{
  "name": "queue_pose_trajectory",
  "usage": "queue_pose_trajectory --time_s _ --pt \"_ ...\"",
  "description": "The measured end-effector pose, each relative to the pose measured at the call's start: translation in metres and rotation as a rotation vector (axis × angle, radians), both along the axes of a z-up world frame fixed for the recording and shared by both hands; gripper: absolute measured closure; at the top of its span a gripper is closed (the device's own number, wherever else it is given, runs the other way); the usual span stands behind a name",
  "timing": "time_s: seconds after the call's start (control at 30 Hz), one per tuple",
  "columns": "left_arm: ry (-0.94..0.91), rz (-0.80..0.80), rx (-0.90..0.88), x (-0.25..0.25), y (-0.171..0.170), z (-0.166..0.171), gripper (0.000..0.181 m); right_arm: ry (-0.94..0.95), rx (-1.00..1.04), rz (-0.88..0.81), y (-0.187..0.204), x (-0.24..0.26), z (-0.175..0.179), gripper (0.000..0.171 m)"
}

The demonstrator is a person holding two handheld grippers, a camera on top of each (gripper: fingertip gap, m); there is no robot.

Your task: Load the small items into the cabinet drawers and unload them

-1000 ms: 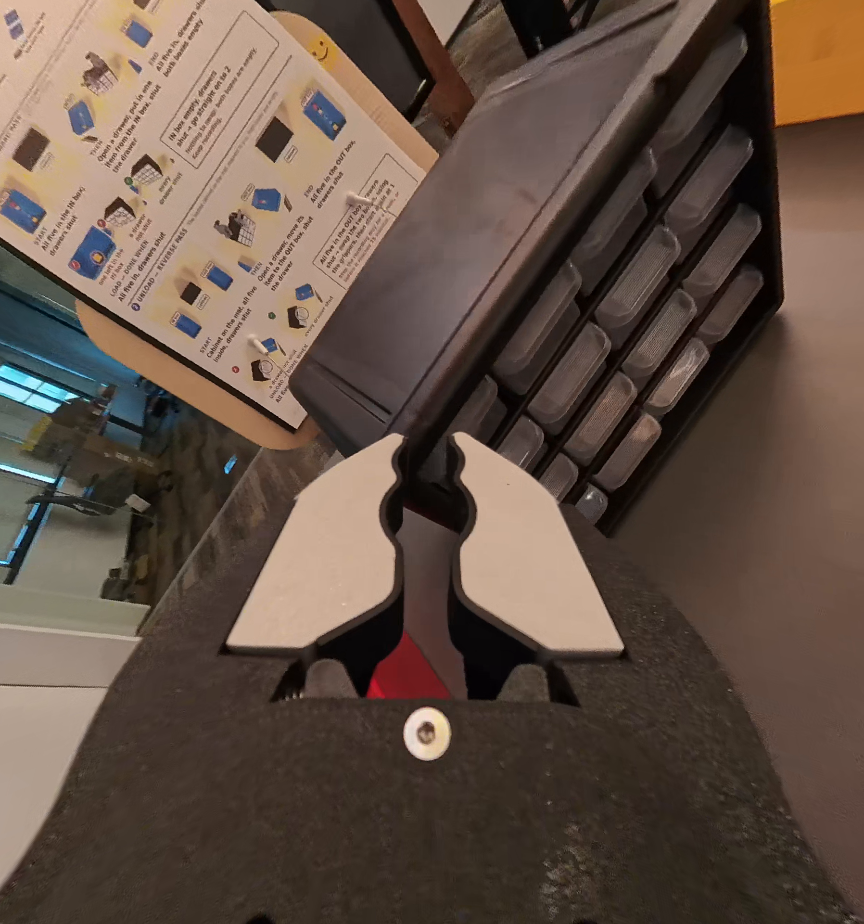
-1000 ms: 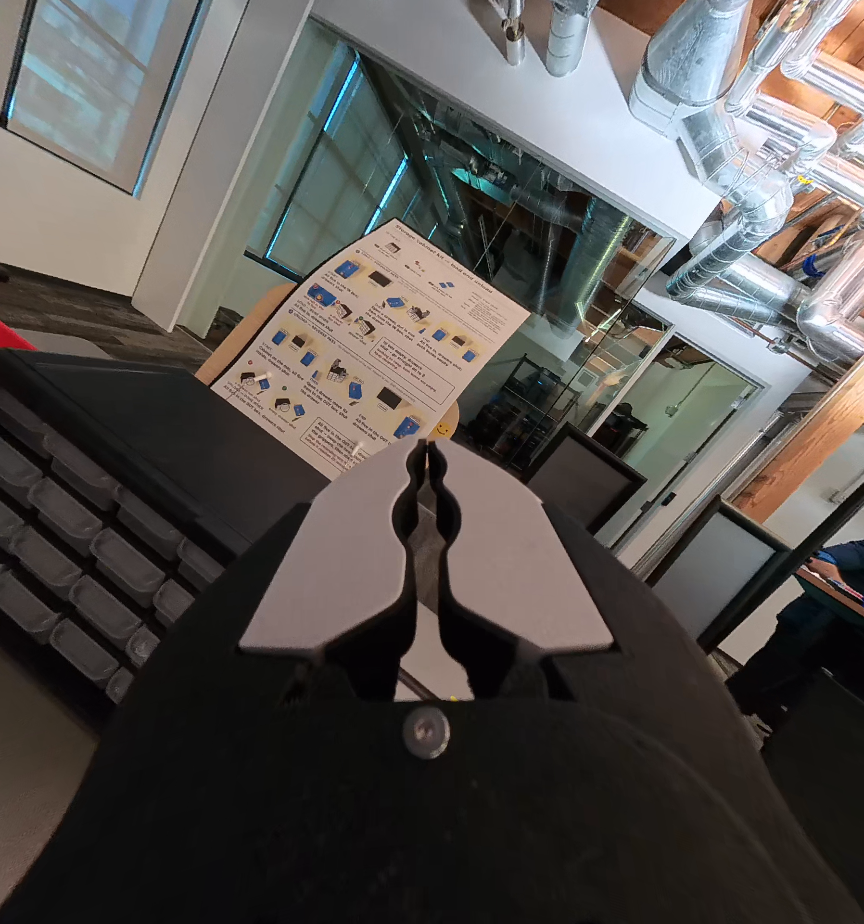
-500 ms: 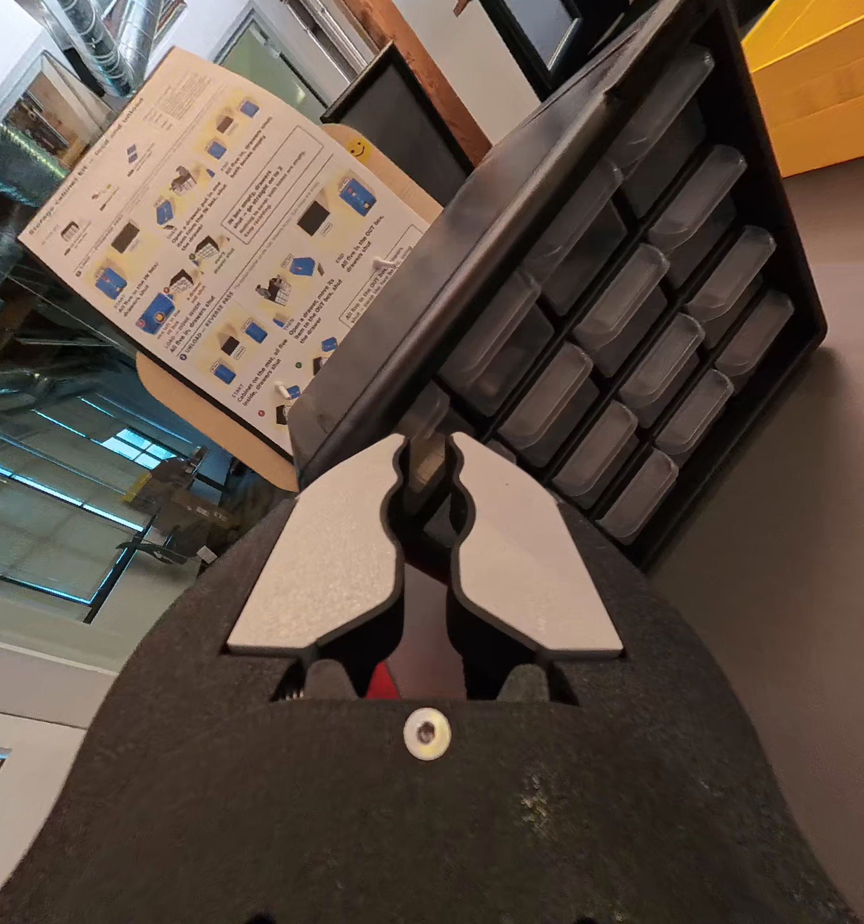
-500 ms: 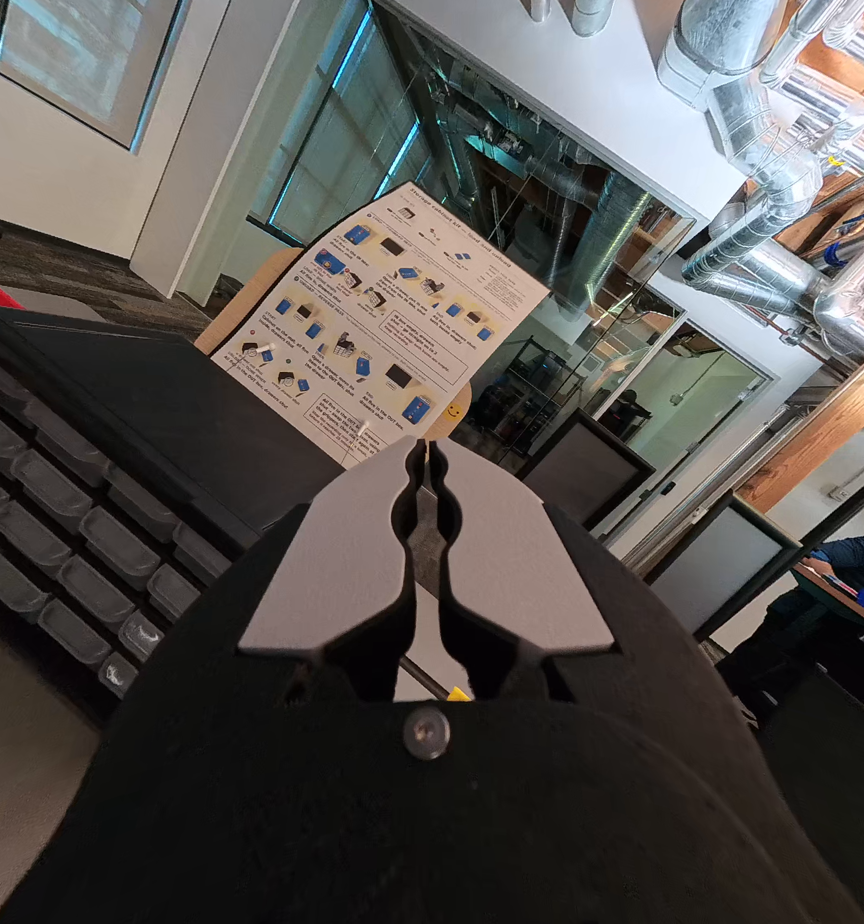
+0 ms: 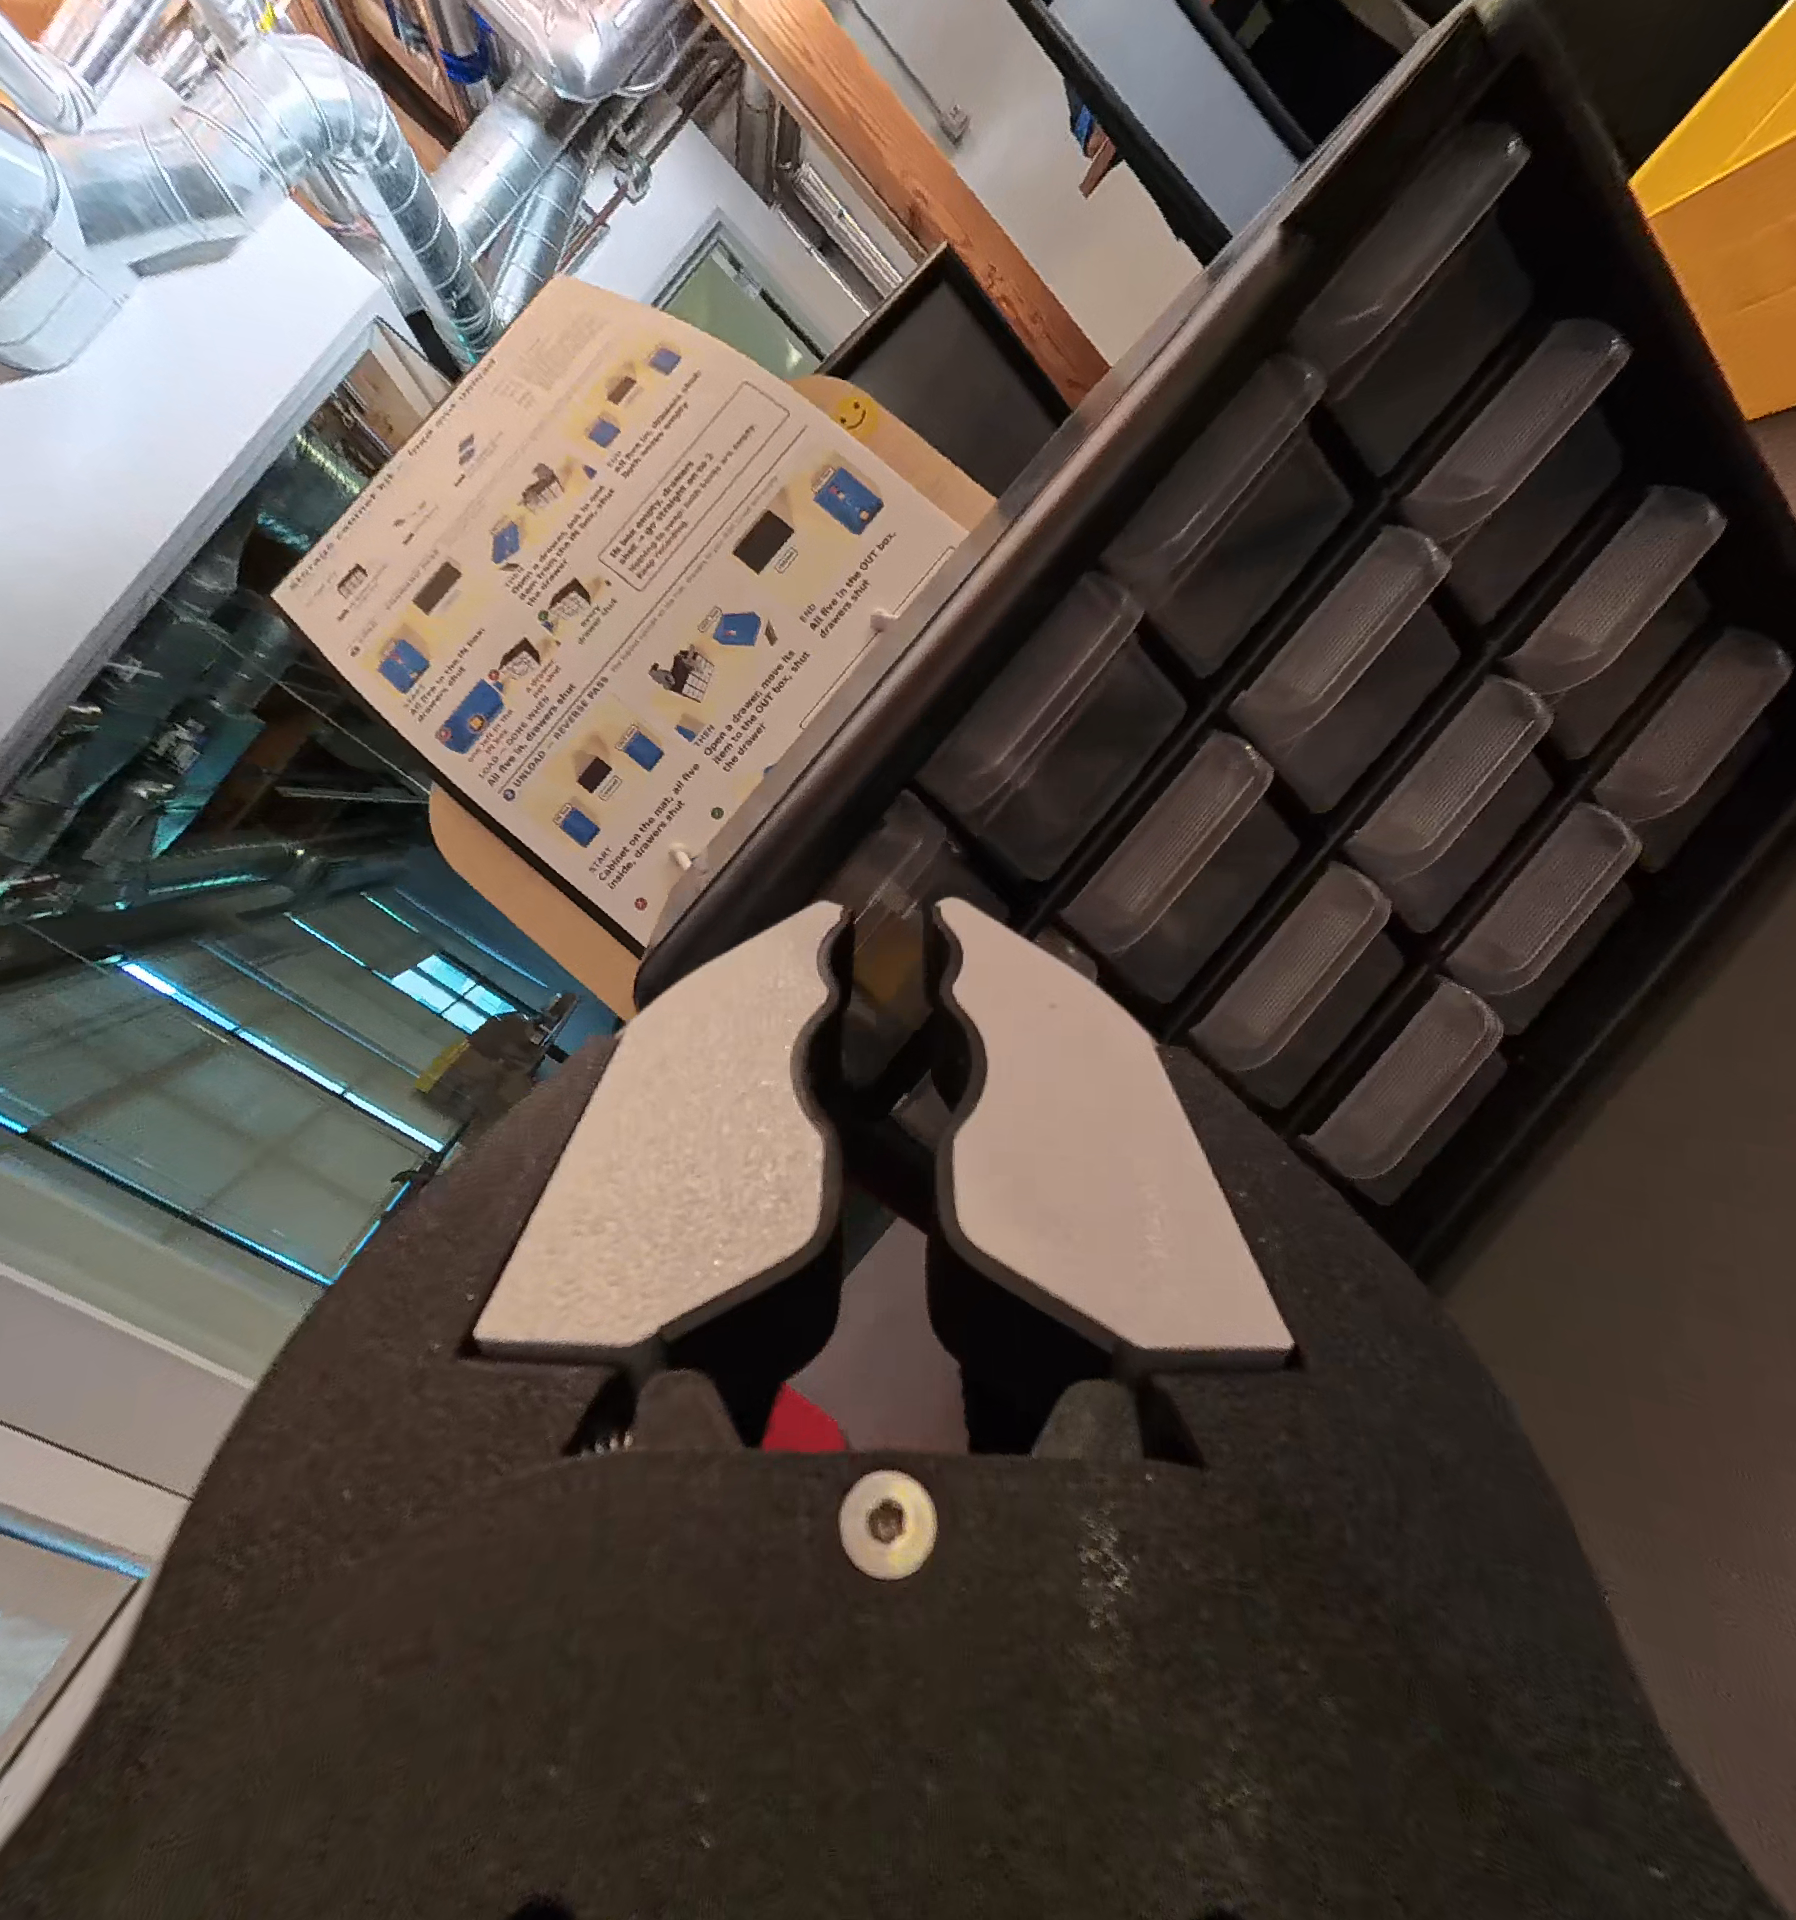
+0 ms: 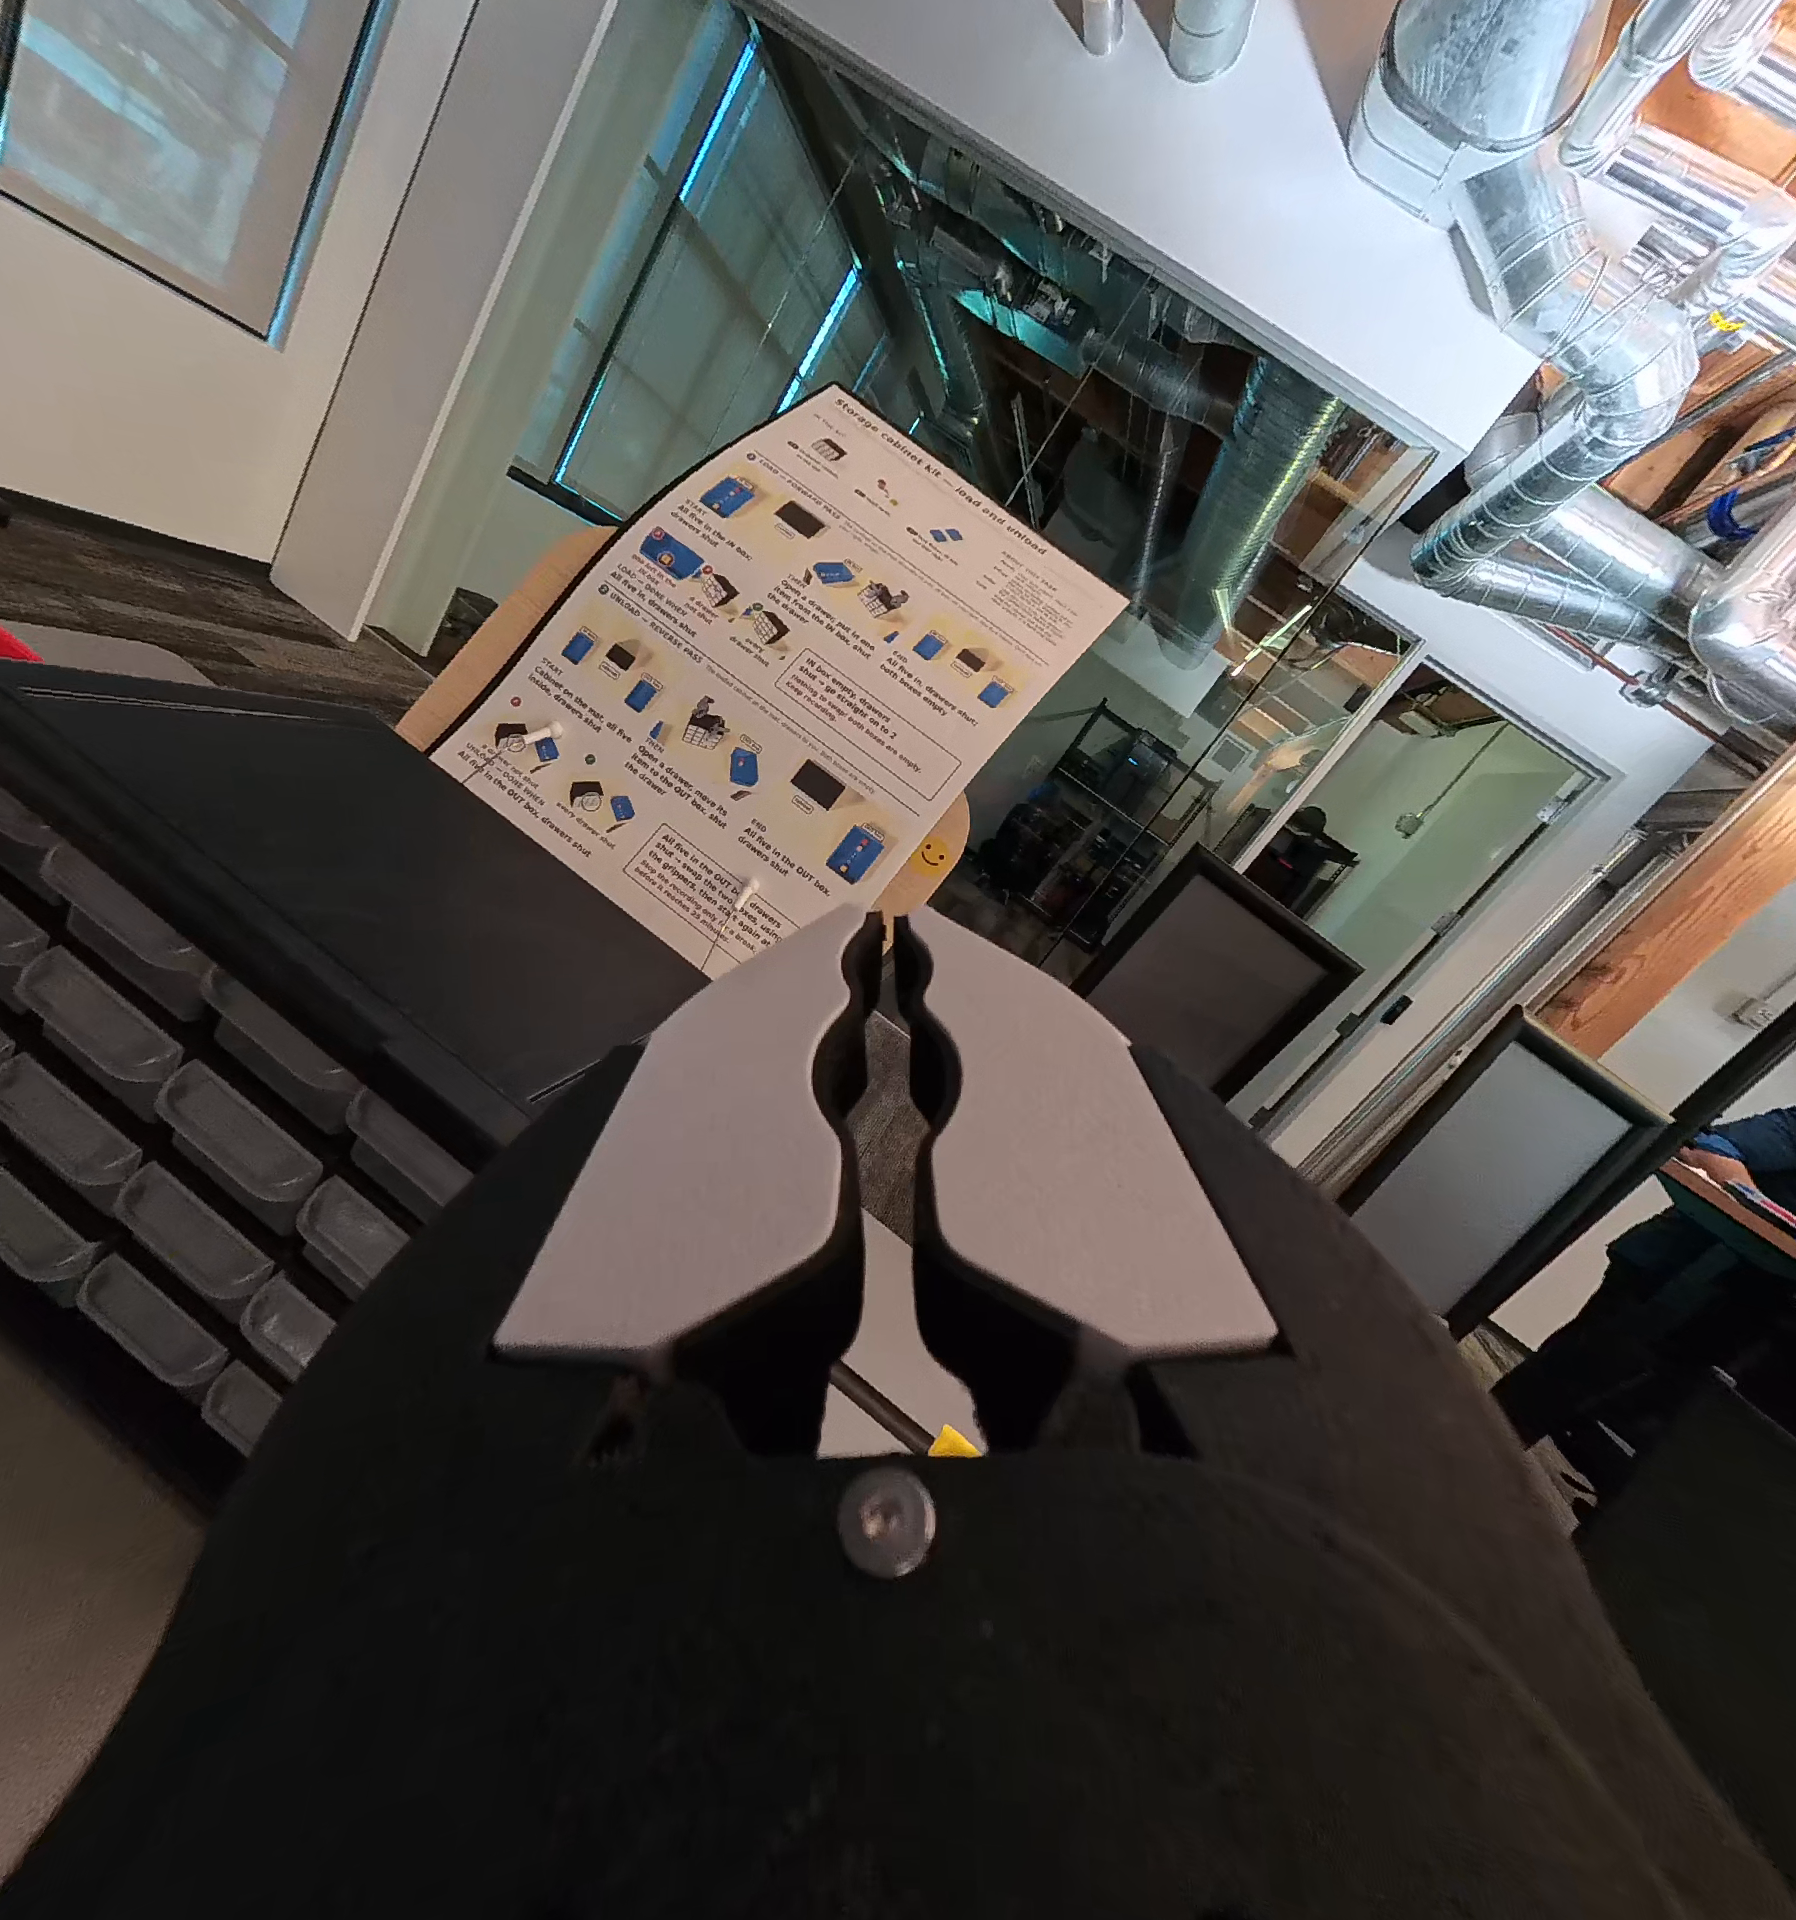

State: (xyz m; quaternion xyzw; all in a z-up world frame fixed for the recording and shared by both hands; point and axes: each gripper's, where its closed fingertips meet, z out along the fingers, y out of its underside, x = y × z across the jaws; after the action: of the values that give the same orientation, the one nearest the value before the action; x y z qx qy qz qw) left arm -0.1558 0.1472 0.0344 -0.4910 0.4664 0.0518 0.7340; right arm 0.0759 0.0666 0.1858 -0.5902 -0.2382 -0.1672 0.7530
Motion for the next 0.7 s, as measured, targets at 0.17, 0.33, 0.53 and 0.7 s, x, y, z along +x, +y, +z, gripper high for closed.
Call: queue_pose_trajectory --time_s 0.17,0.33,0.53,0.7 --pt "0.004 0.005 -0.018 -0.002 0.005 -0.005 0.168 -0.01 -0.026 0.004 0.006 -0.003 -0.006 0.167" --pt "0.011 0.001 -0.033 -0.001 0.006 -0.01 0.167 -0.025 -0.046 -0.003 0.012 -0.004 -0.012 0.166" --pt "0.019 0.007 -0.044 -0.001 0.008 -0.015 0.166 -0.01 -0.117 0.035 0.027 -0.011 -0.03 0.163" --pt "0.013 0.004 -0.047 -0.002 0.009 -0.014 0.166 -0.035 -0.169 0.027 0.041 -0.012 -0.046 0.161"
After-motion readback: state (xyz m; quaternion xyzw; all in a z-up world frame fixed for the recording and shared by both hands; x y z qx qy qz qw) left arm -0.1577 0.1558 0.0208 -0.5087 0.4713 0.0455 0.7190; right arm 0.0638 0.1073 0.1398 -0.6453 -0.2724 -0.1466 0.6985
